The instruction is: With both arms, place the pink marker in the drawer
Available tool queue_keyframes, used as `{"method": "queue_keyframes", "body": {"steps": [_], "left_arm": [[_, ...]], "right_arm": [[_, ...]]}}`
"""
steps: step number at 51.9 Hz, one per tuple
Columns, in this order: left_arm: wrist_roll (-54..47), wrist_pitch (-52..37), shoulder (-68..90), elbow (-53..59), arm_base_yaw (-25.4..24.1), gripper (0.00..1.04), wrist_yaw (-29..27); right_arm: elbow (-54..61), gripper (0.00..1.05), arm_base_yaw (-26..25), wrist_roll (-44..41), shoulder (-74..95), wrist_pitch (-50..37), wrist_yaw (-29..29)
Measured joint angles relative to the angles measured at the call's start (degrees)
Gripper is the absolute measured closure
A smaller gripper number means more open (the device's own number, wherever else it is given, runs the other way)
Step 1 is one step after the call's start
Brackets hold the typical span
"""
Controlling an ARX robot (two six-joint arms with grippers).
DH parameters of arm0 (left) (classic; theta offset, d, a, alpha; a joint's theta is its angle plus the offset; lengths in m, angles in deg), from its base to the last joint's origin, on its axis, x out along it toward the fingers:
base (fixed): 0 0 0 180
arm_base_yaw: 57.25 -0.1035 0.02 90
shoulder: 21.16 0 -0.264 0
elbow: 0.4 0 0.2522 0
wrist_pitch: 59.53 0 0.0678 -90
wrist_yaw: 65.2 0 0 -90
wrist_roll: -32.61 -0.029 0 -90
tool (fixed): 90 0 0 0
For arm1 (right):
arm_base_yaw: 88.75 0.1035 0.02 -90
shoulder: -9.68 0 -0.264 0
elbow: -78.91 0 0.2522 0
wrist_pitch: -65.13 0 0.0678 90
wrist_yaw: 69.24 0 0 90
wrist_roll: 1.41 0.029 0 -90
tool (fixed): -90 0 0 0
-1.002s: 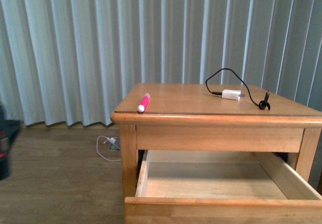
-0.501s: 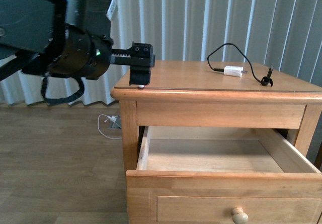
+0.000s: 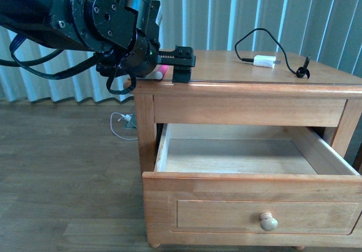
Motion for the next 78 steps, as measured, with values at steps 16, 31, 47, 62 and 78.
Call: {"method": "queue_keyframes", "body": {"steps": [16,31,47,62,78], "left_arm": [[-1.2,3.3,1.8,-3.3,0.5,0.15,2.2],[-2.3,2.9,1.4,-2.2,0.5,0.59,2.5],[-5.3,-6.0,-4.2,8.3,-0.5,0.90,13.9],[-11.6,-13.4,-12.8,20.8,1.7,0.90,32.3],[-18.7,-11.2,-12.5,24.4,5.1,0.90,35.6]], "right_arm": [[0.0,0.08,0.0,0.0,0.0,0.0,0.0],[0.0,0.08,0.0,0.0,0.0,0.0,0.0],[0.0,0.08,0.0,0.0,0.0,0.0,0.0],[0.0,0.08,0.0,0.0,0.0,0.0,0.0],[0.0,0.08,0.0,0.0,0.0,0.0,0.0]]}}
